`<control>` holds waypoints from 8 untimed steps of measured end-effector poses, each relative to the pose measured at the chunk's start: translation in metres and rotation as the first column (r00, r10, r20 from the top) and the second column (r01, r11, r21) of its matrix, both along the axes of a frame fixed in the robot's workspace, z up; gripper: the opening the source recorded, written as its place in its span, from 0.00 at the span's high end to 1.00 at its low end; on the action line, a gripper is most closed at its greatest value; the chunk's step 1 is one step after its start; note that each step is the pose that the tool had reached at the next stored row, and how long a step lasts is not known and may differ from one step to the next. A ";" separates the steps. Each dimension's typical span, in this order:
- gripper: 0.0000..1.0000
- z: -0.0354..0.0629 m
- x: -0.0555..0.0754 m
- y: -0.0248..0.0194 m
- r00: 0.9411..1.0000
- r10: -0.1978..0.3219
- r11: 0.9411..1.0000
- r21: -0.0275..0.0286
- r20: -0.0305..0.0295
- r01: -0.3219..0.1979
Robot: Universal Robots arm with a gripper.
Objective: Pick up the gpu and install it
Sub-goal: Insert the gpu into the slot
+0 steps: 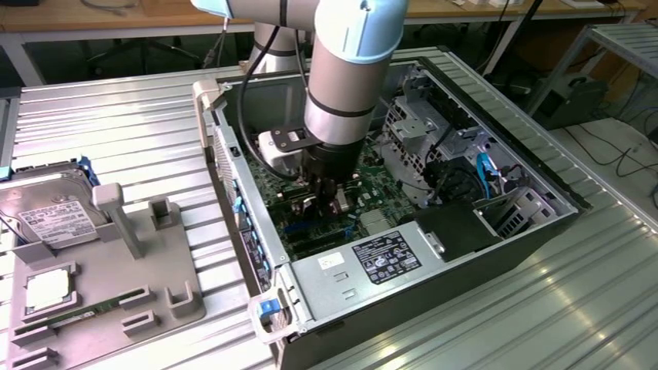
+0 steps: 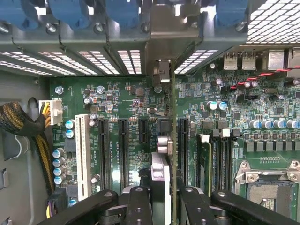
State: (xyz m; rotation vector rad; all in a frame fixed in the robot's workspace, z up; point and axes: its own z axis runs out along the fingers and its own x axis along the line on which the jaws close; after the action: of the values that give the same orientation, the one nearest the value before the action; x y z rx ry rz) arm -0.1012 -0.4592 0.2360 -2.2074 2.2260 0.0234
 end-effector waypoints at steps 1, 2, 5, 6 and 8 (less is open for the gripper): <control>0.72 0.0007 0.000 0.0000 1.000 0.000 1.000 0.000 -0.001 0.000; 0.72 0.0001 0.000 0.0014 1.000 0.000 1.000 0.000 -0.001 0.000; 0.72 -0.0060 0.000 0.0026 1.000 0.000 1.000 0.000 0.004 0.000; 0.72 -0.0061 -0.002 0.0032 1.000 0.000 1.000 0.000 0.005 0.000; 0.72 -0.0080 -0.002 0.0032 1.000 0.000 1.000 0.001 0.005 0.000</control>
State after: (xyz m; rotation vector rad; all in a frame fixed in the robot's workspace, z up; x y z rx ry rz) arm -0.1031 -0.4560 0.2281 -2.2048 2.2234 0.0187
